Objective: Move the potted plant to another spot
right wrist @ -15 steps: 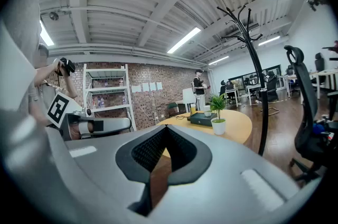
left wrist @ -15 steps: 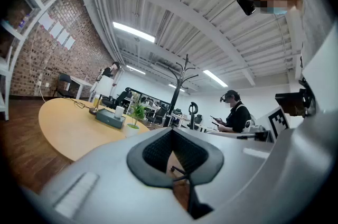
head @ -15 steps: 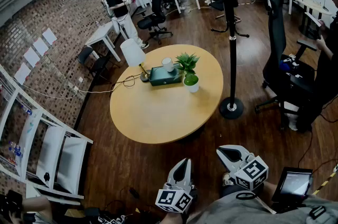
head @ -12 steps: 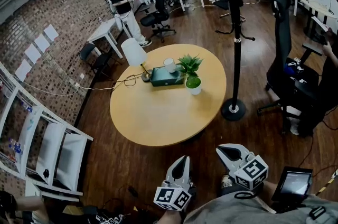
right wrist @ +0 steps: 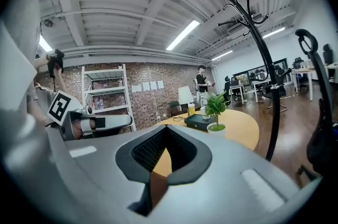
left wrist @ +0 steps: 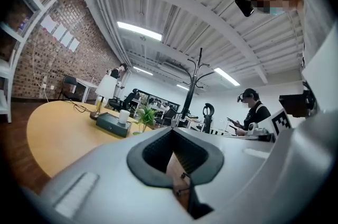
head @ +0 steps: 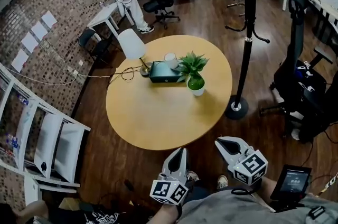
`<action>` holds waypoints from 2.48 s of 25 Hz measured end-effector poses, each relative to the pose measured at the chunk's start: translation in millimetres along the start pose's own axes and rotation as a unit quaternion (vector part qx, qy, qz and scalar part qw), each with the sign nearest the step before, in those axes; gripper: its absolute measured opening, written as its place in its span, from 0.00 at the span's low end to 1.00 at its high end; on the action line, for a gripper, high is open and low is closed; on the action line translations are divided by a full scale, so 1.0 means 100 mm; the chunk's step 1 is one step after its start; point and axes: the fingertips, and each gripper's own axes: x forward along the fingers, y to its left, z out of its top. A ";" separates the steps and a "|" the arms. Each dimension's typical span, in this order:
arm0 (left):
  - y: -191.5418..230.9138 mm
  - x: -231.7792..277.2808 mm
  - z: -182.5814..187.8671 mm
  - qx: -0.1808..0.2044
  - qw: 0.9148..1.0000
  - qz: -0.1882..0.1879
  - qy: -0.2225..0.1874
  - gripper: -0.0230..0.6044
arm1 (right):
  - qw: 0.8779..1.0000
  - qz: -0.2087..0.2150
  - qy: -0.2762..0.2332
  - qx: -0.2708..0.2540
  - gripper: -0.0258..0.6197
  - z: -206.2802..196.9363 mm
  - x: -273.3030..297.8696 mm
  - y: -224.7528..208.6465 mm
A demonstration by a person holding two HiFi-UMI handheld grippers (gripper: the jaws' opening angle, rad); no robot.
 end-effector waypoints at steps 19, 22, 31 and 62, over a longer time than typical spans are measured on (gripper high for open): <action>1.63 1.47 0.41 -0.007 0.996 -0.088 0.022 0.03 | 0.995 -0.095 0.009 -0.015 0.05 0.34 1.94 -0.85; 1.74 1.61 0.40 -0.014 0.995 -0.092 0.035 0.03 | 0.994 -0.107 0.018 -0.012 0.05 0.35 2.02 -0.95; 1.88 2.10 0.09 -0.017 0.995 -0.075 0.065 0.03 | 0.993 -0.108 0.041 -0.008 0.05 0.13 2.13 -1.47; 2.36 3.36 -1.66 0.048 0.966 -0.144 0.207 0.43 | 0.983 -0.014 0.179 -0.044 0.48 -1.39 2.94 -2.74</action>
